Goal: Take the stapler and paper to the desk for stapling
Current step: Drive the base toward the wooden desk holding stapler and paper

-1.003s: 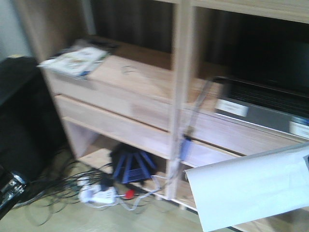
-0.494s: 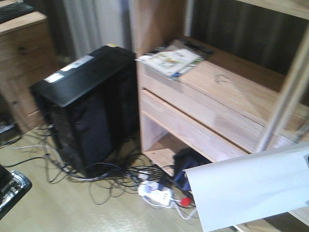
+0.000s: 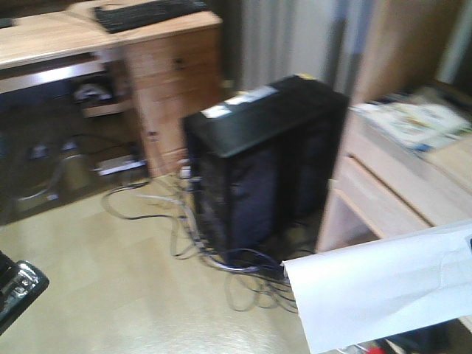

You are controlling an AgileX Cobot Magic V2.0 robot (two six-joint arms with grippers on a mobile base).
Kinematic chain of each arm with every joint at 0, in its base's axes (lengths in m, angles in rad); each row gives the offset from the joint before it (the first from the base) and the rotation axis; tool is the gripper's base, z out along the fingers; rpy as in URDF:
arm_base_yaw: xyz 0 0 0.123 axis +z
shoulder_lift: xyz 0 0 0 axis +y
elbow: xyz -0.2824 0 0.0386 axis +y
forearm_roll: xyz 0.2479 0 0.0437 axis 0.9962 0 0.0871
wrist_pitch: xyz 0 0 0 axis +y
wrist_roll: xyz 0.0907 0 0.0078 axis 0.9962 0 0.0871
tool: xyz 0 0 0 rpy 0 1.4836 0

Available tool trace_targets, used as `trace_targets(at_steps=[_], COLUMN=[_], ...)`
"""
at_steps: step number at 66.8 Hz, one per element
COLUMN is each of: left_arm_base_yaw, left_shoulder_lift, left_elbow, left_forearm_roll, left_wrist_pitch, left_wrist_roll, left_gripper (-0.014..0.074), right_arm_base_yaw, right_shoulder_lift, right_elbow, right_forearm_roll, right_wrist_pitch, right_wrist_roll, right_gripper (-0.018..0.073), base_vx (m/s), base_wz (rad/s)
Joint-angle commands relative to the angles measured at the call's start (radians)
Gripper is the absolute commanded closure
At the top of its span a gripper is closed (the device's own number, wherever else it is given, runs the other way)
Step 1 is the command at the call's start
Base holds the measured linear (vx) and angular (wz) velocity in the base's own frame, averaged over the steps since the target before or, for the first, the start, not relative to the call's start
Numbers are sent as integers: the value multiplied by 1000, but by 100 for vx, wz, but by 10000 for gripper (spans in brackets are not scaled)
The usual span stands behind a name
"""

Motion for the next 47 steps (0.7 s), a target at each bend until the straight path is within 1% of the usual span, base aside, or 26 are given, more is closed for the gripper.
trace_targets(at_steps=[1, 16, 27, 37, 47], left_arm_base_yaw=[-6, -6, -6, -6, -6], left_shoulder_lift=[7, 7, 7, 7, 7], left_elbow=[-30, -30, -30, -30, -30], left_forearm_roll=[-8, -8, -8, -8, -8], left_wrist_pitch=[-114, -114, -114, -114, -114], left_wrist_roll=[-5, -5, -5, -5, -5], left_gripper=[603, 603, 603, 603, 603], right_arm_base_yaw=[2, 2, 2, 2, 2], right_shoulder_lift=[7, 7, 7, 7, 7], right_elbow=[2, 2, 2, 2, 2], right_forearm_roll=[5, 5, 5, 5, 5], right_wrist_pitch=[-69, -69, -69, -69, -69], right_wrist_roll=[-5, -5, -5, -5, -5], right_gripper=[564, 564, 564, 564, 564], base_vx=[8, 6, 6, 8, 9], base_wz=[79, 77, 63, 42, 21])
